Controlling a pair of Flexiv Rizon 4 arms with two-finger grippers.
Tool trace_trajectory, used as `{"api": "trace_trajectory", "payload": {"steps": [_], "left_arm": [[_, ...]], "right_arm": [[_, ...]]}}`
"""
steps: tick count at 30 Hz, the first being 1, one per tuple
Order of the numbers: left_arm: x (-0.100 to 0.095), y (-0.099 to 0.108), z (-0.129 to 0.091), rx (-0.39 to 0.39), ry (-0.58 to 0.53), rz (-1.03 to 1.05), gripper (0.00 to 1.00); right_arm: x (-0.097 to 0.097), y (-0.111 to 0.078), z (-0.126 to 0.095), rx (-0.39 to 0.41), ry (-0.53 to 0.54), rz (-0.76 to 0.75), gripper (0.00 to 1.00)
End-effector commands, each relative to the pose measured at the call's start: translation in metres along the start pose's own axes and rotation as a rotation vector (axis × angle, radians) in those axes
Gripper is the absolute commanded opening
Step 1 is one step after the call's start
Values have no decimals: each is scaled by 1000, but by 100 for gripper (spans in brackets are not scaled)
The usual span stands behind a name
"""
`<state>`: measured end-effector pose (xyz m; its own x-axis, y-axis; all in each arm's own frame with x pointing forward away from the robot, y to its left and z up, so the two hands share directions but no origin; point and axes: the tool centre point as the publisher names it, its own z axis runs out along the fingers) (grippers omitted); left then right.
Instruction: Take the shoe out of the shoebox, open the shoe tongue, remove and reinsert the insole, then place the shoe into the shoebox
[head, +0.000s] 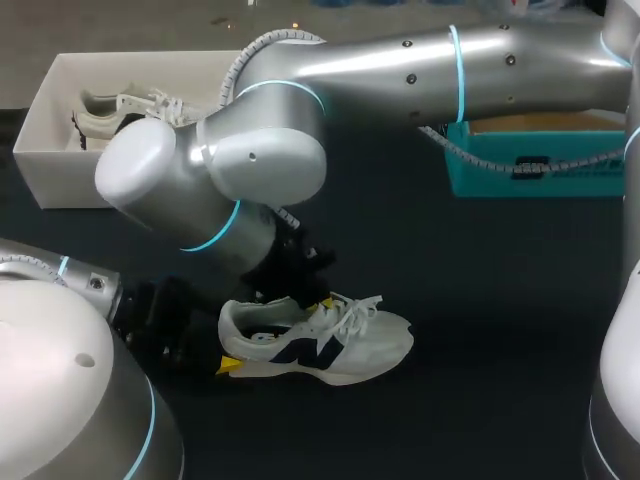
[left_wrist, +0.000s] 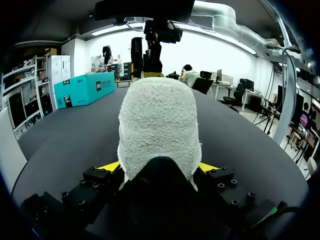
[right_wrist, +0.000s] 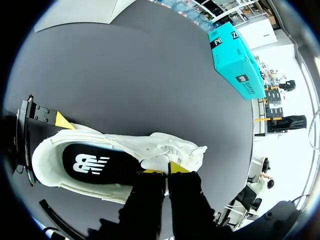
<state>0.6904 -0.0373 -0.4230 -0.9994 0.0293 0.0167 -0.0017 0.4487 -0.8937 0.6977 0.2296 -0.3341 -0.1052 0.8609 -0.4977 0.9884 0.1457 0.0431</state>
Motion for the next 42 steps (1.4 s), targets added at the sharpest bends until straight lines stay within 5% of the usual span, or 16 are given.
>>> {"api": "trace_trajectory", "payload": {"steps": [1,29,42], "left_arm": [[0,1,-1,-3,0,0,0],[0,1,-1,-3,0,0,0],[0,1,-1,-3,0,0,0]], "right_arm": [[-19,-5,8,29,204,852,0],[-19,-5,8,29,204,852,0],[-37,-9,38,199,377,905,0]]}}
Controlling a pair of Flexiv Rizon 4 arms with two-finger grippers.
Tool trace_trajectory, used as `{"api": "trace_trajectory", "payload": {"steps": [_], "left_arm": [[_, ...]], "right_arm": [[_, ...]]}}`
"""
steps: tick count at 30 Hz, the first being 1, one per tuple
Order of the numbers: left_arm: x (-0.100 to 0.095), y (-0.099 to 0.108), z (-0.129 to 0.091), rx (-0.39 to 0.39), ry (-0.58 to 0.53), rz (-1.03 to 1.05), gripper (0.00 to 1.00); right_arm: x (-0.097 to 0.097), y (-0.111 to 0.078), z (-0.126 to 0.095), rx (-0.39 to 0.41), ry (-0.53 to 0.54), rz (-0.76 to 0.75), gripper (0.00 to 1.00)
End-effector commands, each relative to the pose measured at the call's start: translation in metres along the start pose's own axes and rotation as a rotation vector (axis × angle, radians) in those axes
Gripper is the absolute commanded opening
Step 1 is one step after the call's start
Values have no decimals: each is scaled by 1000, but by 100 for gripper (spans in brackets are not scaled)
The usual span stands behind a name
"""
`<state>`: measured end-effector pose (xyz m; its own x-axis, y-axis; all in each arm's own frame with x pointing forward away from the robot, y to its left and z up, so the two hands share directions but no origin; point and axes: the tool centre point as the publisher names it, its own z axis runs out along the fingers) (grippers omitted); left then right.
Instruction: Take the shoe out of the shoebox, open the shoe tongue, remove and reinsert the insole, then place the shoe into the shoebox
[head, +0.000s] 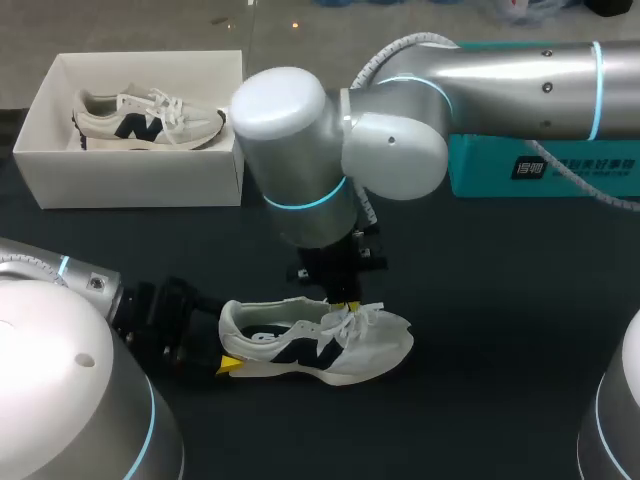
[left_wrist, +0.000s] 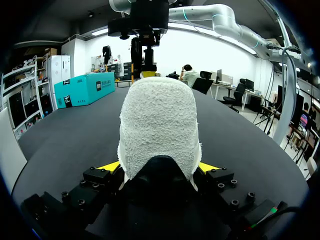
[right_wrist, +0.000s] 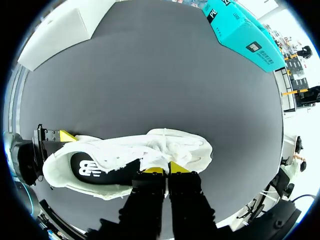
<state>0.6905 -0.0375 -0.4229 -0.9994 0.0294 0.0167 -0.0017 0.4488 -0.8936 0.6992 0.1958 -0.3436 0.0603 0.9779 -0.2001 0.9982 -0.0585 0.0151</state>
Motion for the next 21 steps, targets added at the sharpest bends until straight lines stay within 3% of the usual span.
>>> {"api": "trace_trajectory", "payload": {"steps": [1,12,21], "left_arm": [[0,1,-1,-3,0,0,0],[0,1,-1,-3,0,0,0],[0,1,-1,-3,0,0,0]], "right_arm": [[-16,-1,9,0,114,721,0],[-19,2,18,69,217,743,0],[-37,5,8,72,264,795,0]]}}
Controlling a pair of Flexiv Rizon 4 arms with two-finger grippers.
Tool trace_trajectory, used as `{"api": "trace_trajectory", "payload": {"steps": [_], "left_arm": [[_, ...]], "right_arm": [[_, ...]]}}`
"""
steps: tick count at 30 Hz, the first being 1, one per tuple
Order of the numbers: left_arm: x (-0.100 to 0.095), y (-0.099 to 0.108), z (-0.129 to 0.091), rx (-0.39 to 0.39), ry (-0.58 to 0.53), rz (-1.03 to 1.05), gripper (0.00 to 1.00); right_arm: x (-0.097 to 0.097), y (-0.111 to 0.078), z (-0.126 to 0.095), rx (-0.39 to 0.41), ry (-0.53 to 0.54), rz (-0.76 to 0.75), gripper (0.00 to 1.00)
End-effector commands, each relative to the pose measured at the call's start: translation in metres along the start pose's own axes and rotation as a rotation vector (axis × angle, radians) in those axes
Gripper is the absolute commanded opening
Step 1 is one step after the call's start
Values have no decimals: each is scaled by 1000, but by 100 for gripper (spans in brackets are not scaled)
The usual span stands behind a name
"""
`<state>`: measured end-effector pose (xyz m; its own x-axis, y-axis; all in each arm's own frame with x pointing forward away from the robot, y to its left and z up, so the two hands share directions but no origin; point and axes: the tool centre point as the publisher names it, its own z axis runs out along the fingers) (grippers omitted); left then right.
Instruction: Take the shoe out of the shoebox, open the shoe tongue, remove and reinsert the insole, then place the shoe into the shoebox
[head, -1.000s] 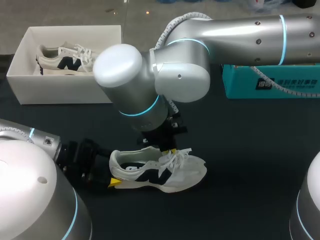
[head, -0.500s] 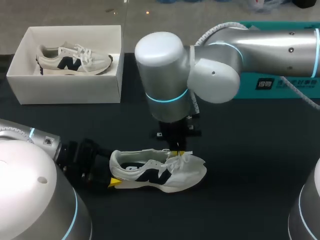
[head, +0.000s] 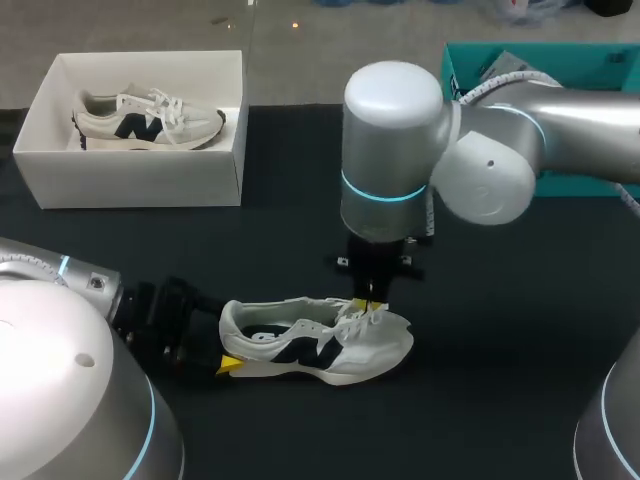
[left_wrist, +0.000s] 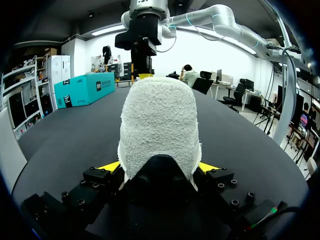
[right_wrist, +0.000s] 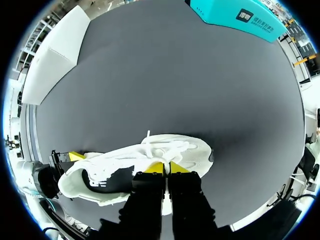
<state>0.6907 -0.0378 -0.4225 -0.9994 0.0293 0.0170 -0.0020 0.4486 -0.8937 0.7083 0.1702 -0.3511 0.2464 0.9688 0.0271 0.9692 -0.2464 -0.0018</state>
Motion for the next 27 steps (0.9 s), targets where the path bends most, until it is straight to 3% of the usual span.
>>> {"api": "trace_trajectory", "payload": {"steps": [1,10,19,20,21,24,25,27], "left_arm": [[0,1,-1,-3,0,0,0],[0,1,-1,-3,0,0,0],[0,1,-1,-3,0,0,0],[0,1,-1,-3,0,0,0],[0,1,-1,-3,0,0,0],[0,1,-1,-3,0,0,0],[0,1,-1,-3,0,0,0],[0,1,-1,-3,0,0,0]], "right_arm": [[-15,-2,-9,-29,55,612,0],[-35,8,-6,-36,39,670,0],[-46,9,15,-19,10,721,0],[-46,7,16,-16,6,720,4],[-46,6,17,-13,4,720,33],[-45,5,18,-9,4,720,88],[-45,4,17,-9,6,721,100],[-44,3,12,-18,11,727,100]]}}
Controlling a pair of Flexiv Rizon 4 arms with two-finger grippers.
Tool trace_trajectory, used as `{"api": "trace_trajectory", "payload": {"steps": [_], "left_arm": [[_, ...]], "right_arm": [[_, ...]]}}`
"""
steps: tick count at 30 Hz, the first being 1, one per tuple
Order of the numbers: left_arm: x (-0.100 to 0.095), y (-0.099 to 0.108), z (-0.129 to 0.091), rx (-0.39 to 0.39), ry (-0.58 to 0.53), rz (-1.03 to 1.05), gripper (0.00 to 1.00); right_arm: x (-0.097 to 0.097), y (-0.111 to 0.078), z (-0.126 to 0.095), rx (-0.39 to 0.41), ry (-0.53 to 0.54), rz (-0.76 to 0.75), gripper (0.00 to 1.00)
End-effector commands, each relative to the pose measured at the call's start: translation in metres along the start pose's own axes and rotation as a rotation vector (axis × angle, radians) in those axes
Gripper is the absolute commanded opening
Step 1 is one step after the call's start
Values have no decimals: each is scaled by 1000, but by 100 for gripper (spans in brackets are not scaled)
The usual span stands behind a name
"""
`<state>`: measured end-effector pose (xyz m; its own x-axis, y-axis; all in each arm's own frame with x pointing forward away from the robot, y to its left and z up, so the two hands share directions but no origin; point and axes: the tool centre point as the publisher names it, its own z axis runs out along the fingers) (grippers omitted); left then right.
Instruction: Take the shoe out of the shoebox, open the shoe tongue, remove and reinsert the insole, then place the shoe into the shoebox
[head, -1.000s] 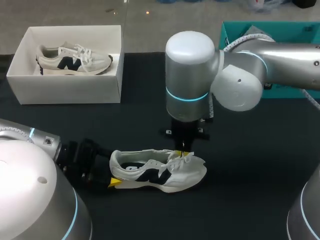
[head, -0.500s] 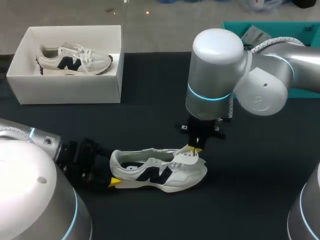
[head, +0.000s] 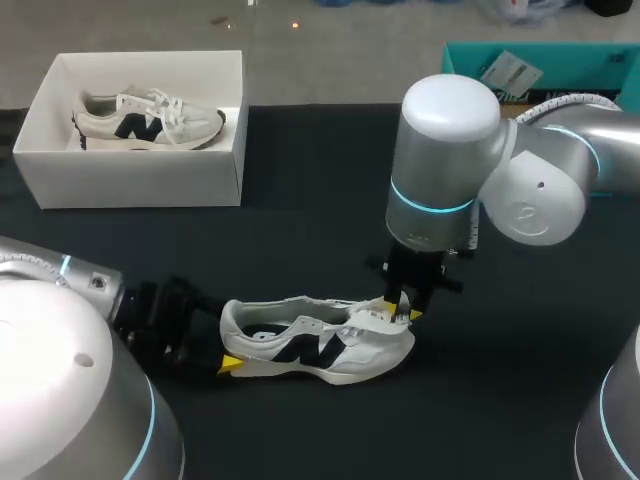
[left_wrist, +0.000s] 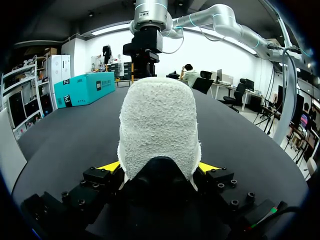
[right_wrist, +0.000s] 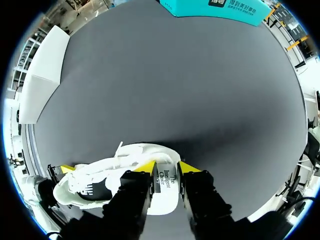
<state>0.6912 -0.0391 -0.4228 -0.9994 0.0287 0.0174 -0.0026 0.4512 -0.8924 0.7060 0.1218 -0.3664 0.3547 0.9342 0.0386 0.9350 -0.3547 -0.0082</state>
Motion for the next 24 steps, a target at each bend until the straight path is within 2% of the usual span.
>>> {"api": "trace_trajectory", "payload": {"steps": [1,10,15,18,20,24], "left_arm": [[1,2,-2,0,0,1,0],[1,2,-2,0,0,1,0],[1,2,-2,0,0,1,0],[1,2,-2,0,0,1,0],[1,2,-2,0,0,1,0],[1,2,-2,0,0,1,0]], "right_arm": [[3,-7,-4,-32,4,615,100],[0,-6,-43,-120,69,618,100],[5,-4,-72,-174,117,598,100],[11,-5,-84,-175,163,567,100],[17,-6,-93,-193,206,513,100],[36,-14,-113,-252,344,240,100]]}}
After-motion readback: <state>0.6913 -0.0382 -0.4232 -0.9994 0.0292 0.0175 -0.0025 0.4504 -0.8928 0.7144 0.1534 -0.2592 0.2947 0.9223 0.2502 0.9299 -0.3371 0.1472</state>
